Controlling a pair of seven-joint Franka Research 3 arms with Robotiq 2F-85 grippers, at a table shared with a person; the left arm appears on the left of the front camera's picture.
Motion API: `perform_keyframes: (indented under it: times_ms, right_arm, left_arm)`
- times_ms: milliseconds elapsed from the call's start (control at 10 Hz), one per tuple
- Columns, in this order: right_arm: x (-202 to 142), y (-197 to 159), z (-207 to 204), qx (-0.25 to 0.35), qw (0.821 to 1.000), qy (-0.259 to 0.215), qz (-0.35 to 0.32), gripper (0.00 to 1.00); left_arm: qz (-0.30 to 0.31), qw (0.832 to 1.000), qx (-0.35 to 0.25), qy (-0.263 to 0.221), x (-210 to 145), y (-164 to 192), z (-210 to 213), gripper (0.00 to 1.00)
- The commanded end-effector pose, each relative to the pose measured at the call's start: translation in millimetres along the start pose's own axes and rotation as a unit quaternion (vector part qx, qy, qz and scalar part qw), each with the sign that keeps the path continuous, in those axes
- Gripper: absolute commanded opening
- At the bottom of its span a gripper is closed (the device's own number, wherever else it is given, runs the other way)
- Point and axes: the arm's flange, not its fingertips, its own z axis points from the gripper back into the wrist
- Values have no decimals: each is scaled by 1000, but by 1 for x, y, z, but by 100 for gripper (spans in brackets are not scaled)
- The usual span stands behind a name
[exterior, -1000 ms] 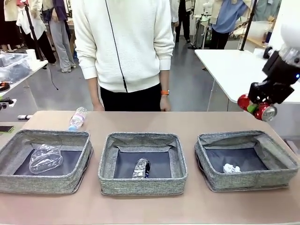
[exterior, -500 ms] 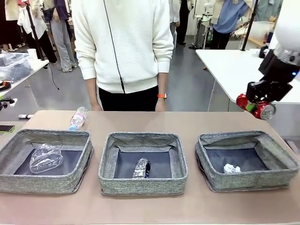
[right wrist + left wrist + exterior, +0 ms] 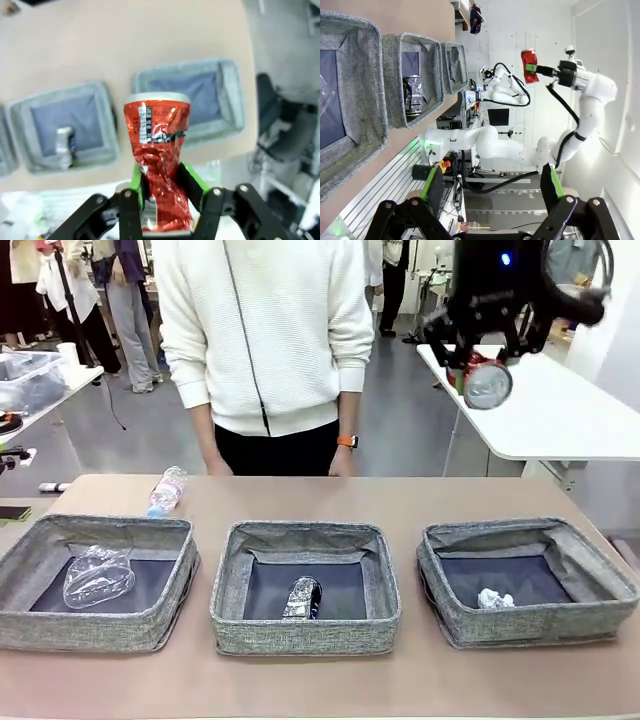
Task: Sort the waste into the appropriate baskets.
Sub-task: Pick up the waste item pointed out by the person.
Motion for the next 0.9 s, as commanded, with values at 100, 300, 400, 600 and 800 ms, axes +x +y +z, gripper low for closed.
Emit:
perform_keyframes:
  times_ms: [100, 300, 400, 600, 800]
  right_arm:
    - [-4, 68, 66, 27, 999, -2, -19, 36]
    - [-16, 90, 95, 56, 998, -20, -24, 36]
    - [-19, 95, 107, 67, 997, -35, -29, 36]
    - [-20, 97, 118, 79, 995, -50, -34, 36]
    - [-20, 96, 118, 92, 994, -55, -22, 36]
  left_arm:
    - [0, 1000, -1, -1, -3, -2, 0, 100]
    - [0, 1000, -1, -1, -3, -2, 0, 100]
    - [0, 1000, -1, -1, -3, -2, 0, 100]
    - [0, 1000, -1, -1, -3, -2, 0, 100]
    - [0, 1000, -1, -1, -3, -2, 0, 100]
